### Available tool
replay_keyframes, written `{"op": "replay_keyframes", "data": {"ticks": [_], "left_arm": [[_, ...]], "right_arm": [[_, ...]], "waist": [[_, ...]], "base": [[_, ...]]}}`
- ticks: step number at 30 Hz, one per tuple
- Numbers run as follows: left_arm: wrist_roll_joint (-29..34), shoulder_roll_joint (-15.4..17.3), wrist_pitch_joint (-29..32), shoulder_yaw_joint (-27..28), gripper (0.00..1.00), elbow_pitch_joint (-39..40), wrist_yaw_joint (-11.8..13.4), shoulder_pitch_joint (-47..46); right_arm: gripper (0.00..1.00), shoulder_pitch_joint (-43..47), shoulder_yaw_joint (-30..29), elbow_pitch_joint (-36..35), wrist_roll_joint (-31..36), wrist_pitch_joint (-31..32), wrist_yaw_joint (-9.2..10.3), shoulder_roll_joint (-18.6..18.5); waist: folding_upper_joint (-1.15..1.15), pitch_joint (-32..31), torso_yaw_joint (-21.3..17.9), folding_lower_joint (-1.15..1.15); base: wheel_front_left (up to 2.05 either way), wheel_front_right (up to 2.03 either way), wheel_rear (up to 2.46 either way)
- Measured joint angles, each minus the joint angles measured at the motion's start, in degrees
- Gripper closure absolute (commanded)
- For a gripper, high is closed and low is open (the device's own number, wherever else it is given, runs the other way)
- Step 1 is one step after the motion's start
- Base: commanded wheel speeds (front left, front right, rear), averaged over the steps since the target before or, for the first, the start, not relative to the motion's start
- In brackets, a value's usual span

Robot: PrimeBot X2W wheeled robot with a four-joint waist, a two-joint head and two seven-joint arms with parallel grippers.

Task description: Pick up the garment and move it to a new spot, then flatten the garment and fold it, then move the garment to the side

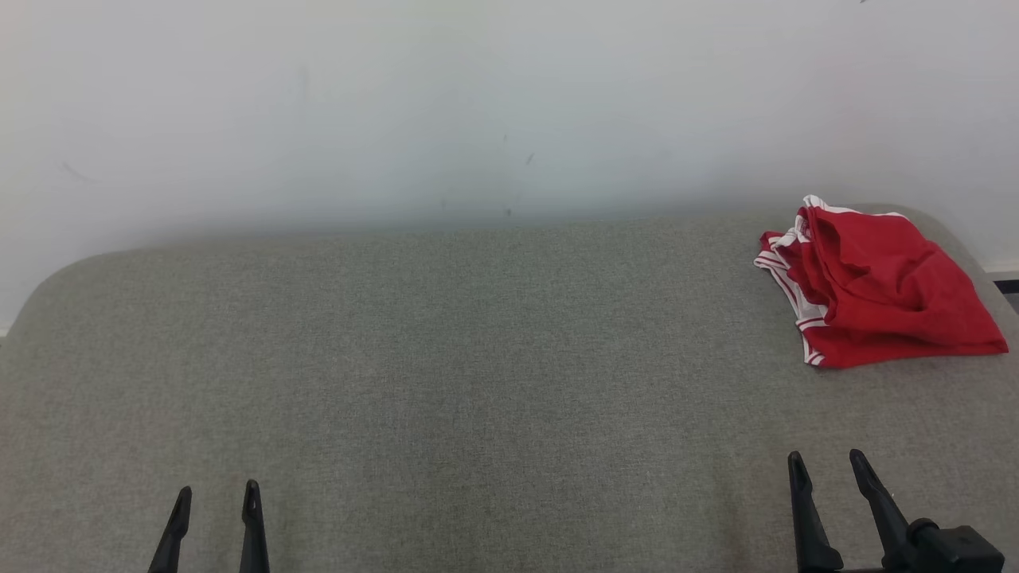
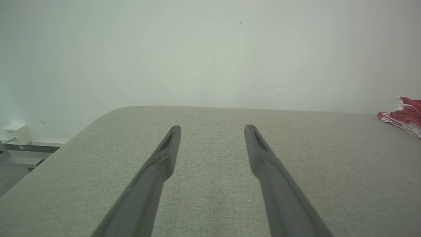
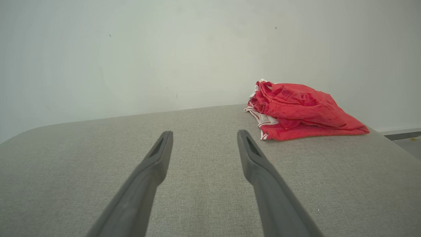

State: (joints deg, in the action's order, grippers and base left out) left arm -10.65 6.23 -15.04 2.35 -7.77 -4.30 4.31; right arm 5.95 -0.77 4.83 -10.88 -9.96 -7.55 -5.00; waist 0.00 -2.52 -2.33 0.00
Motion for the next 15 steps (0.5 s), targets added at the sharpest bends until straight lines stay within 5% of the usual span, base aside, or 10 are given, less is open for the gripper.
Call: {"op": "replay_keyframes", "data": {"ticks": [10, 11, 15], "left_arm": [[0.1, 0.1, 0.0, -0.3, 0.0, -0.4, -0.2, 0.0], [0.1, 0.0, 0.0, -0.4, 1.0, -0.5, -0.2, 0.0], [0.0, -0.5, 0.3, -0.5, 1.0, -2.8, -0.2, 0.7]], "right_arm": [[0.0, 0.0, 0.6, 0.6, 0.0, -0.1, 0.0, 0.1], [1.0, 0.0, 0.7, 0.8, 0.0, -0.1, -0.01, 0.1], [1.0, 0.6, 0.9, 3.0, -0.1, 0.0, -0.01, 0.3]], "waist": [[0.0, -0.1, 0.2, 0.0], [0.0, -0.1, 0.2, 0.0], [0.0, -0.1, 0.2, 0.0]], "base": [[0.0, 0.0, 0.0], [0.0, 0.0, 0.0], [0.0, 0.0, 0.0]]}}
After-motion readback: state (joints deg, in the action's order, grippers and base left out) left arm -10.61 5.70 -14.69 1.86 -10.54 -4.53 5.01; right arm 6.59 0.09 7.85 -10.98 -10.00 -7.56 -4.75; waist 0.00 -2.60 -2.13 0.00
